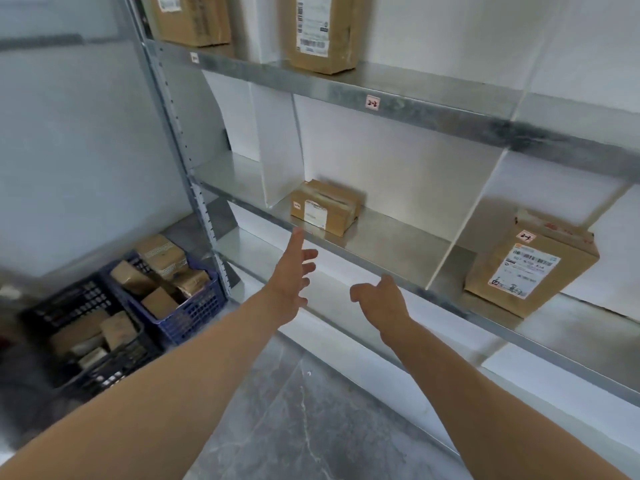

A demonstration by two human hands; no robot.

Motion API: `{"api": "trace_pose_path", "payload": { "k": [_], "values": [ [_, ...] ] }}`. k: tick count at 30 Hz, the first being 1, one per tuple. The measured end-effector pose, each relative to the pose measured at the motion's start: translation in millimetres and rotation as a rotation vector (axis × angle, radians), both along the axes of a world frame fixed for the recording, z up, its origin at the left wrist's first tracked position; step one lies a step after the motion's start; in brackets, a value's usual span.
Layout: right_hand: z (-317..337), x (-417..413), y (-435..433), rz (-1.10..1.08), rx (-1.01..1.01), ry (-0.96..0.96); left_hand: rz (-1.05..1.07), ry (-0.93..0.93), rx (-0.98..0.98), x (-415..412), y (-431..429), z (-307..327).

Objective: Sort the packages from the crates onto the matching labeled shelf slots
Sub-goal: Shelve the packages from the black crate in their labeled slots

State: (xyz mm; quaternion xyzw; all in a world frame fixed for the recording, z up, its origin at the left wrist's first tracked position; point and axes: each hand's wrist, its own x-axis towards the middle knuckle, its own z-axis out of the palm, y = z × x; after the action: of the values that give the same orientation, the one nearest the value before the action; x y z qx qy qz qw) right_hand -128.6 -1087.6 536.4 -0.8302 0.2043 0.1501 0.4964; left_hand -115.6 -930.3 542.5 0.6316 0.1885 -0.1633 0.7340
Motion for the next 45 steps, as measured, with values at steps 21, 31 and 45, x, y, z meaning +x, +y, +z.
{"api": "trace_pose_path", "payload": {
  "k": [21,31,45],
  "values": [
    [-2,68,242,0.644,0.161,-0.059,0.790,0.000,0.020,-55,217,0],
    [-20,87,383,0.804,0.106,-0.030,0.936,0.062,-0.011,-57,346,-39],
    [-58,141,595,0.813,0.108,0.045,0.981,0.149,-0.076,-21,571,-76]
  ]
}}
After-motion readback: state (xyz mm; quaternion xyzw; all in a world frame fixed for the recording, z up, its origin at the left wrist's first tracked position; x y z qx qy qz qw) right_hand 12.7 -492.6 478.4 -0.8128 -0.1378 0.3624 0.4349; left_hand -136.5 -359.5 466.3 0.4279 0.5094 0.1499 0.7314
